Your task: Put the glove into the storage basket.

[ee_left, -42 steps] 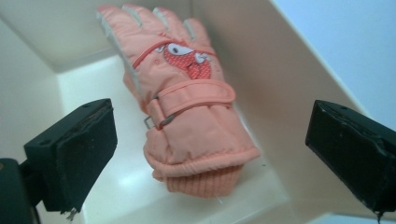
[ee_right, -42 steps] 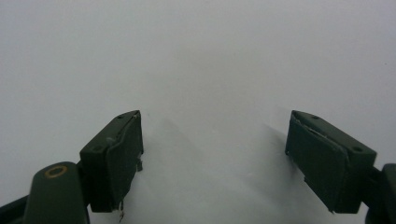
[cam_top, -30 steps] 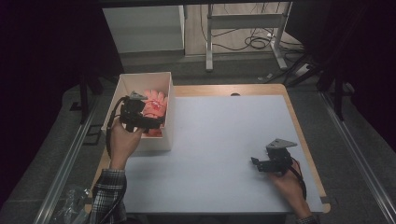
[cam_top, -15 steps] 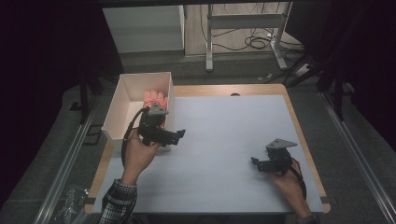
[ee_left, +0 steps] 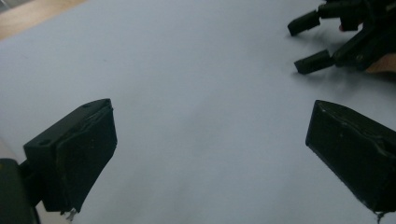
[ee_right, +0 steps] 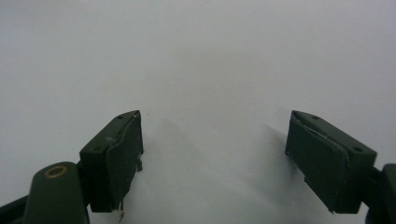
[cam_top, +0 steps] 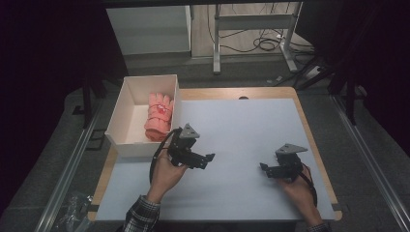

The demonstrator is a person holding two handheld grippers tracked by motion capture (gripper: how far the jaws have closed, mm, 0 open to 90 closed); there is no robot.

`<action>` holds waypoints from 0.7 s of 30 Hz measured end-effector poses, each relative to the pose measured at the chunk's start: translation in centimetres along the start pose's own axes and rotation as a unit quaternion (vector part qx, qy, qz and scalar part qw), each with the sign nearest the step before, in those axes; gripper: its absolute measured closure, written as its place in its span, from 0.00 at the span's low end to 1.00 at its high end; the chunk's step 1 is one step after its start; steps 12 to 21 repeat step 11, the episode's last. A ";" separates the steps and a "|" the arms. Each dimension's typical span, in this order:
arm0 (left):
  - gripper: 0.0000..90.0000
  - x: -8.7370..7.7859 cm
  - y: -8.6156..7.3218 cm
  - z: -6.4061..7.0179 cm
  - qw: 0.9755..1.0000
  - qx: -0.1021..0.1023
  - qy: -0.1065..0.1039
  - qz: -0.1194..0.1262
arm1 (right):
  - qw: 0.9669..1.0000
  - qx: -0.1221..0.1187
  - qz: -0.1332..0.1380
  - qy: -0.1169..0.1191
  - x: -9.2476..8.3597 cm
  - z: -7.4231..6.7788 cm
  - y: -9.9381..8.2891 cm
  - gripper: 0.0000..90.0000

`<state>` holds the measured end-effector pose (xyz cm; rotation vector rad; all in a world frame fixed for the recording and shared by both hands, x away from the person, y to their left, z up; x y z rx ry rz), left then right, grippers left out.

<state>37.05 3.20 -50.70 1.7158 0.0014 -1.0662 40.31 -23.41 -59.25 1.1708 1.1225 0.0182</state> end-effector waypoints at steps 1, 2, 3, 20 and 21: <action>0.03 0.4 -0.3 0.2 1.000 0.001 -0.003 -0.004 | 1.000 0.000 0.000 0.000 0.0 0.0 0.0 0.21; 0.02 0.9 -0.6 0.4 1.000 0.001 -0.004 -0.006 | 1.000 0.000 0.000 0.000 0.0 0.0 0.0 0.21; 0.02 1.3 -0.9 0.6 1.000 0.001 -0.005 -0.008 | 1.000 0.000 0.000 0.000 0.0 0.0 0.0 0.21; 0.03 3.4 -3.0 1.0 1.000 -0.002 -0.010 -0.026 | 1.000 0.000 -0.001 0.000 0.0 0.0 0.0 0.21; 0.03 3.4 -3.0 1.0 1.000 -0.002 -0.010 -0.026 | 1.000 0.000 -0.001 0.000 0.0 0.0 0.0 0.21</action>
Point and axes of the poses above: each handheld gripper's, and its own axes: x roughly forward along the jaws, y roughly out of its top, z roughly to its right, the point moved 9 cm from there along x, roughly forward along the jaws, and after that the axes turned 9 degrees about y, right-handed, at the moved point
